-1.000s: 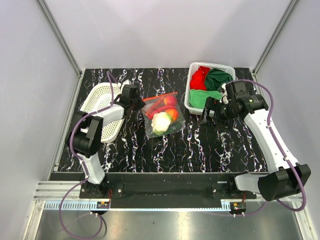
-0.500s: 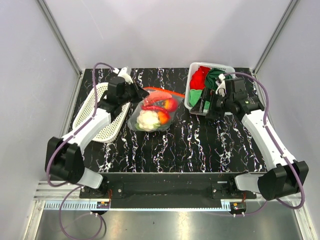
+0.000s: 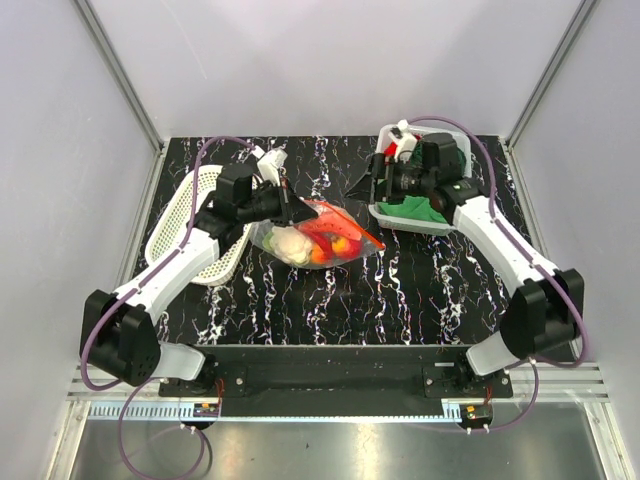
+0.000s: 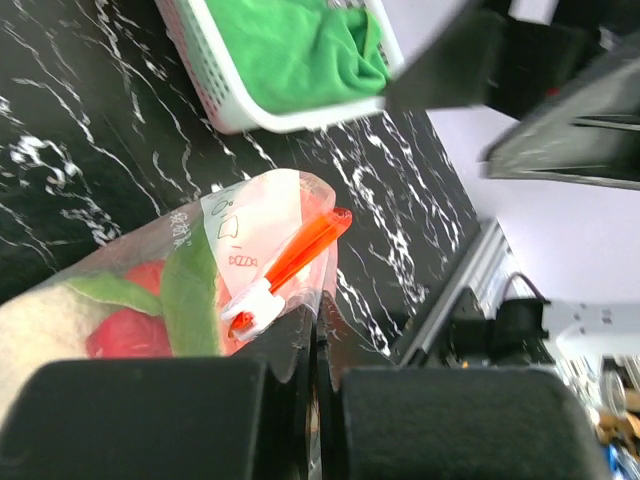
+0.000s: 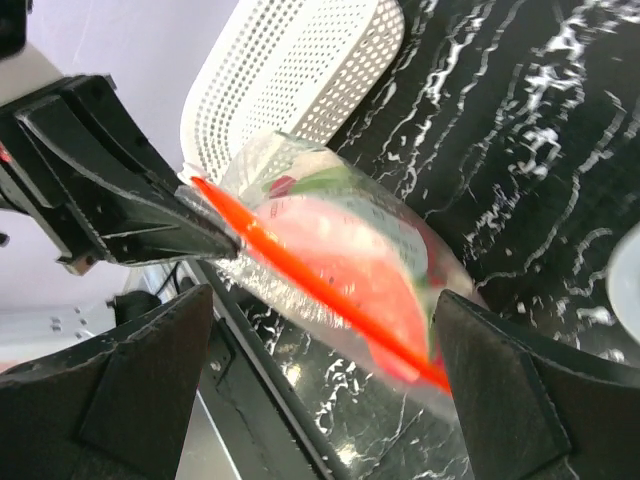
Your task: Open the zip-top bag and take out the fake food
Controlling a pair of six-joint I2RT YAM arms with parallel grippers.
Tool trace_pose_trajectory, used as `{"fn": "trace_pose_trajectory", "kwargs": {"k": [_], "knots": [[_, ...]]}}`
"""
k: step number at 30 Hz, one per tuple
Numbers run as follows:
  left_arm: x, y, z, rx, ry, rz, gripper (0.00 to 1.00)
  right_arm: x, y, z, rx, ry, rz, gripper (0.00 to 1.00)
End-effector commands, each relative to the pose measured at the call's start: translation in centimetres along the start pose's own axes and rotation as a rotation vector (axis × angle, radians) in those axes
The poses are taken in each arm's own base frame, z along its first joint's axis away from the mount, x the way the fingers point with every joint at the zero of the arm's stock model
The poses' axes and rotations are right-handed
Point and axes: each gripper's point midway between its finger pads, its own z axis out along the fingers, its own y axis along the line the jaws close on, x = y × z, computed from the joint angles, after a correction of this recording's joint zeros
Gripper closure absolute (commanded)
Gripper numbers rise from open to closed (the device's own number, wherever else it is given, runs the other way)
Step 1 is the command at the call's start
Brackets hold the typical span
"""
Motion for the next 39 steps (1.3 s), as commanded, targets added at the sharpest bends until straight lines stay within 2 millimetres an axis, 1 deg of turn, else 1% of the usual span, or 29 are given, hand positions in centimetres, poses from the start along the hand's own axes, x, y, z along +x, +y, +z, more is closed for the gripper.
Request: {"fn": "trace_pose_trajectory", "kwargs": {"k": [1, 2, 3, 5, 6, 7, 9, 10, 11, 12, 14, 15, 17, 18, 19, 22, 25, 26, 29, 31, 32, 33, 35, 37, 39], "knots": [[-0.5, -2.8, -1.1, 0.104, 0.013, 0.056, 1.0, -1.2, 2.3, 2.2, -0.14, -0.01, -0.198, 0.0], [-0.4, -2.9, -1.2, 0.105, 0.016, 0.048, 1.0, -0.7, 2.0, 2.9, -0.15, 0.01, -0.201, 0.04], [-0.4, -3.0, -1.2, 0.105, 0.014, 0.043, 1.0, -0.2, 2.7, 3.3, -0.183, 0.027, -0.217, 0.06], [-0.2, -3.1, -1.3, 0.103, 0.023, 0.02, 1.0, 0.6, 2.6, 4.1, -0.2, 0.053, -0.223, 0.1], [0.0, -3.3, -1.3, 0.104, 0.029, 0.013, 1.0, 1.2, 3.3, 4.4, -0.227, 0.073, -0.23, 0.16], [-0.1, -3.4, -1.2, 0.098, 0.032, 0.004, 1.0, 1.4, 3.5, 4.5, -0.24, 0.081, -0.235, 0.2], [-0.2, -3.5, -1.3, 0.089, 0.031, -0.017, 1.0, 2.0, 4.1, 4.6, -0.253, 0.093, -0.232, 0.26], [-0.2, -3.5, -1.3, 0.081, 0.031, -0.024, 1.0, 2.3, 4.8, 4.7, -0.261, 0.098, -0.238, 0.26], [-0.4, -3.7, -1.4, 0.079, 0.024, -0.034, 1.0, 2.2, 5.3, 4.3, -0.262, 0.087, -0.25, 0.24], [-0.5, -3.7, -1.4, 0.076, 0.02, -0.037, 1.0, 2.5, 5.0, 4.4, -0.233, 0.079, -0.256, 0.2], [-0.9, -4.0, -1.4, 0.078, 0.015, -0.046, 1.0, 2.7, 5.8, 4.1, -0.234, 0.063, -0.292, 0.18], [-1.0, -4.2, -1.4, 0.081, 0.013, -0.047, 1.0, 3.0, 5.3, 4.4, -0.215, 0.06, -0.296, 0.18], [-1.1, -4.5, -1.5, 0.086, 0.014, -0.049, 0.99, 3.1, 4.4, 5.1, -0.173, 0.057, -0.296, 0.22], [-1.4, -4.7, -1.6, 0.087, 0.009, -0.046, 0.99, 2.6, 3.7, 5.4, -0.131, 0.044, -0.293, 0.24], [-1.2, -4.7, -1.6, 0.078, 0.016, -0.053, 1.0, 2.4, 3.2, 5.5, -0.101, 0.038, -0.287, 0.25], [-1.2, -4.8, -1.9, 0.069, 0.022, -0.069, 1.0, 2.1, 2.8, 5.8, -0.049, 0.024, -0.307, 0.28], [-1.2, -5.3, -2.3, 0.076, 0.017, -0.076, 0.96, 2.0, 2.8, 6.0, -0.053, 0.022, -0.317, 0.4], [-1.2, -5.3, -2.3, 0.077, 0.014, -0.074, 0.94, 2.0, 2.9, 6.0, -0.059, 0.026, -0.316, 0.47], [-1.3, -5.3, -2.6, 0.071, 0.005, -0.069, 0.91, 2.3, 3.6, 6.2, -0.104, 0.042, -0.287, 0.55], [-1.3, -5.1, -2.6, 0.057, 0.004, -0.072, 0.89, 2.5, 4.4, 6.2, -0.148, 0.053, -0.265, 0.62], [-1.2, -5.0, -2.5, 0.057, 0.006, -0.071, 0.89, 2.7, 4.5, 6.2, -0.157, 0.06, -0.256, 0.67], [-1.2, -4.8, -2.4, 0.05, 0.006, -0.073, 0.89, 2.9, 4.6, 6.3, -0.168, 0.07, -0.246, 0.77], [-0.9, -4.4, -2.4, 0.037, 0.007, -0.083, 0.9, 3.1, 4.7, 5.9, -0.165, 0.069, -0.233, 0.9], [-0.7, -4.1, -2.6, 0.016, 0.005, -0.09, 0.81, 3.2, 4.7, 5.7, -0.163, 0.066, -0.227, 1.0], [-0.3, -3.3, -2.8, -0.025, -0.002, -0.092, 0.73, 3.4, 4.9, 5.3, -0.165, 0.065, -0.226, 1.0]]}}
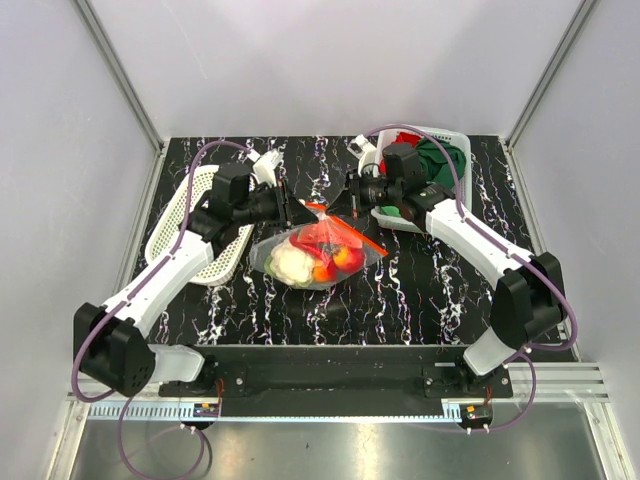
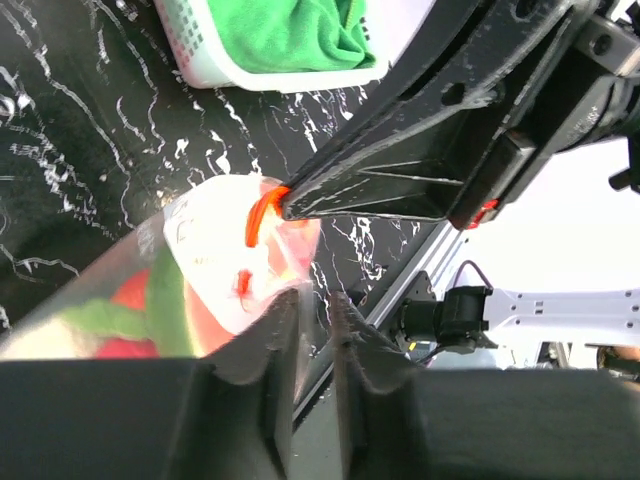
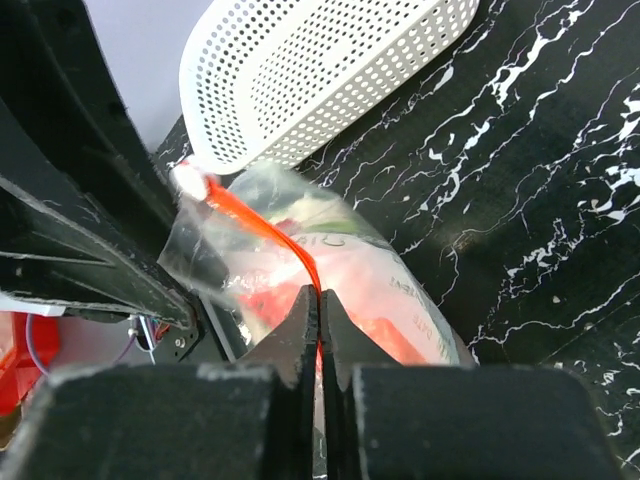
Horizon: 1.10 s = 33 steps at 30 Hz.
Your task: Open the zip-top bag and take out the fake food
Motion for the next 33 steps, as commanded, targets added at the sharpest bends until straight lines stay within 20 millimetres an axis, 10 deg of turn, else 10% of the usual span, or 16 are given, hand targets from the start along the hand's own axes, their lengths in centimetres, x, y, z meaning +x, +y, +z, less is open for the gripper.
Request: {"fn": "trace_pose_trajectory", "kwargs": {"k": [1, 10, 24, 33], "knots": [[-1.2, -1.2, -1.7, -0.017, -0.084, 0.041, 0.61, -1.2, 1.9, -0.8, -0.048, -0.043, -0.027, 1.0], [-2.3, 2.5, -5.1, -0.19, -0.192, 0.029, 0.26, -0.3, 3.9, -2.3, -0.11, -0.016, -0.027, 1.0], [-3.3, -0.9, -2.9, 0.197, -0.092, 0.201, 0.33, -0.3, 6.2, -2.8, -0.226, 0.024, 0.033, 1.0], [-2.8, 1.3, -0.1, 0.279, 0.003, 0.15, 0.62, 0.1, 6.2, -2.7, -0.251, 0.047, 0.055, 1.0]]}}
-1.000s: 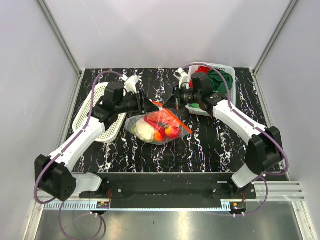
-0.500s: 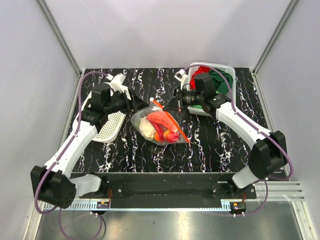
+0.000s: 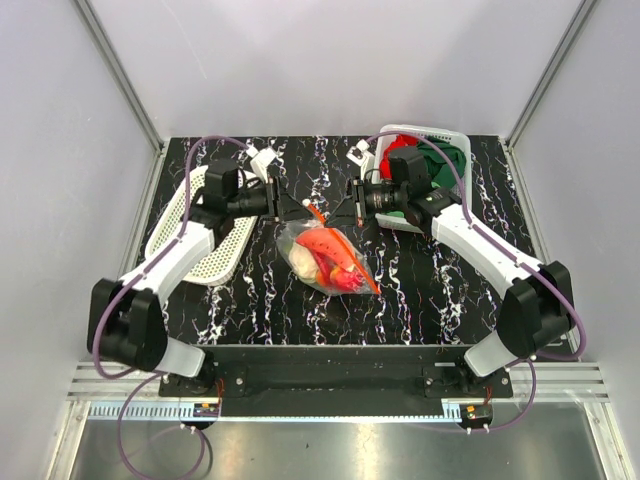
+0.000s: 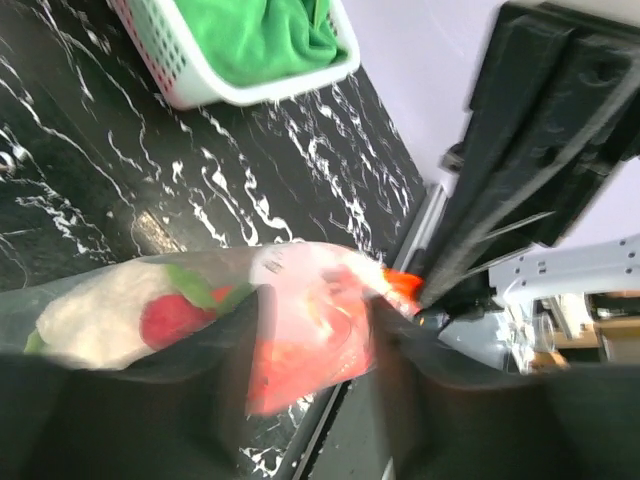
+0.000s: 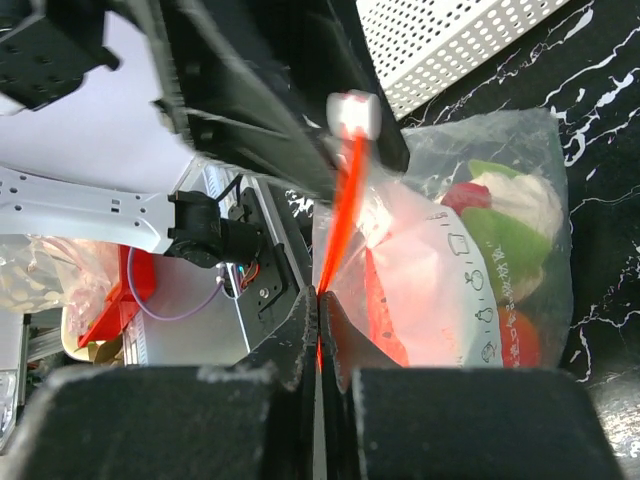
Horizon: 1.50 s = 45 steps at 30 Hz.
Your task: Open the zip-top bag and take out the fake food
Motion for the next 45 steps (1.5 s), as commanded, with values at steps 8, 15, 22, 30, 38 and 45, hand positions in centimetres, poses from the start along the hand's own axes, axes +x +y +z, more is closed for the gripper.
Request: {"fn": "trace_pose_trajectory", "kwargs": {"k": [8, 15, 22, 30, 38, 45], "knots": [[-2.0, -2.6, -0.7, 0.127, -0.037, 0.103, 1.0, -0.8, 0.5, -0.9, -0.003, 0.014, -0.038, 1.0], [-1.8, -4.1, -2.1, 0.084, -0.096, 0.107, 1.0, -2.6, 0.0, -1.1, 0.1, 0.006, -0.053, 0.65], [-1.3, -5.1, -1.9, 0.048, -0.102, 0.086, 1.0, -5.1, 0.9, -0.8, 0.134, -0.015, -0.128, 0.33], [-1.0, -5.0, -1.4, 0.013, -0.069, 0.075, 1.0, -5.4, 1.8, 1.6, 0.085, 0.018, -0.155, 0.29], [-0.7, -4.7, -1.3, 0.007, -0.045, 0.071, 1.0, -5.5, 1.6, 2.1, 0.089, 0.028, -0.161, 0.38], [-0.4, -5.0, -1.2, 0.029, -0.031, 0.067, 1.0, -5.3, 1.5, 2.9, 0.059, 0.053, -0.125, 0.52]]}}
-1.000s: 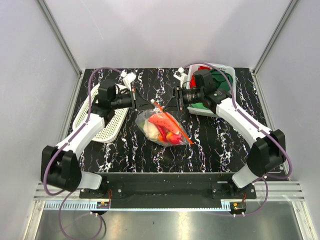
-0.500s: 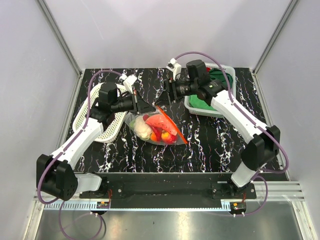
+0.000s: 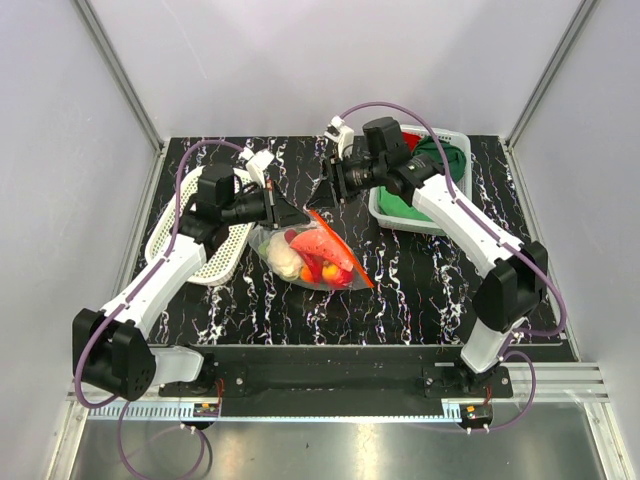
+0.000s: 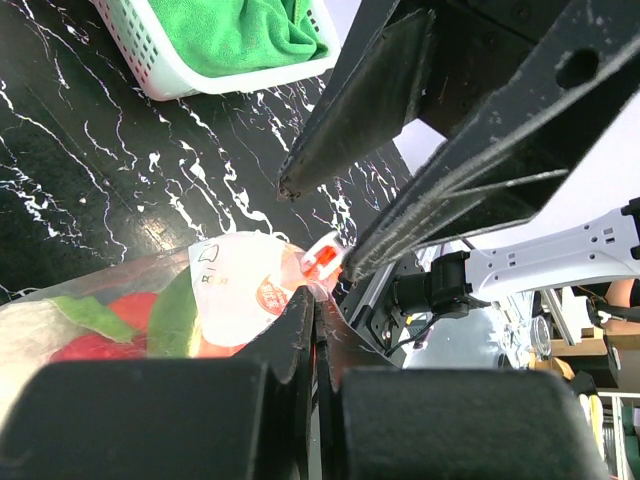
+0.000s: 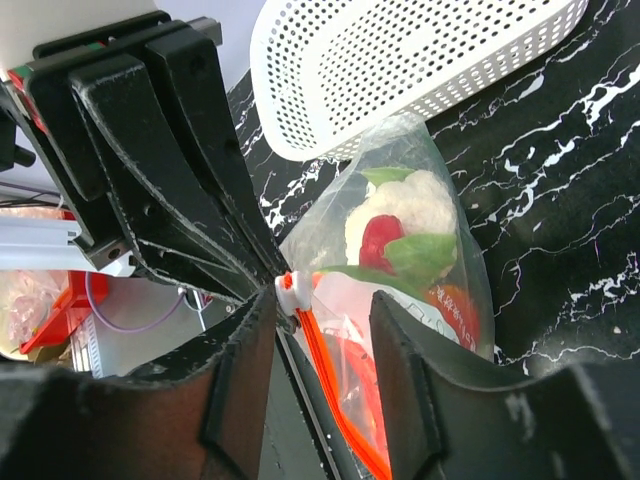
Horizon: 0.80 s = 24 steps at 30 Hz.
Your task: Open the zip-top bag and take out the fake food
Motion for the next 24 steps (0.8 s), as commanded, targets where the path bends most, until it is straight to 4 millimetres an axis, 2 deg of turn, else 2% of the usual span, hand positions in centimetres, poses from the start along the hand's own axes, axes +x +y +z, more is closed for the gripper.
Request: {"fn": "trace_pose_trajectory", "kwargs": {"k": [1, 9, 14, 15, 17, 21, 24], "knots": [[-1.4, -1.6, -0.1, 0.042, -0.023, 0.057, 1.0, -0.9, 1.0, 0.2, -0.035, -0.004, -0.013, 0.55], [-1.3, -1.5, 0.1, 0.048, -0.027, 0.031, 1.0, -0.2, 1.1, 0.6, -0.05, 0.017, 0.004, 0.57], [-1.2, -1.5, 0.1, 0.052, -0.028, 0.029, 1.0, 0.1, 2.2, 0.5, -0.116, 0.026, 0.005, 0.58], [-1.2, -1.5, 0.1, 0.052, -0.028, 0.027, 1.0, 0.1, 3.0, 0.5, -0.163, 0.027, -0.005, 0.57], [-1.2, -1.6, 0.1, 0.056, -0.027, 0.028, 1.0, 0.1, 3.0, 0.5, -0.16, 0.02, 0.007, 0.58], [-1.1, -1.6, 0.0, 0.054, -0.026, 0.021, 1.0, 0.0, 2.8, 0.6, -0.155, 0.015, 0.005, 0.76], [-1.1, -1.6, 0.0, 0.049, -0.029, 0.031, 1.0, -0.1, 2.3, 0.6, -0.121, 0.006, 0.01, 1.0]]}}
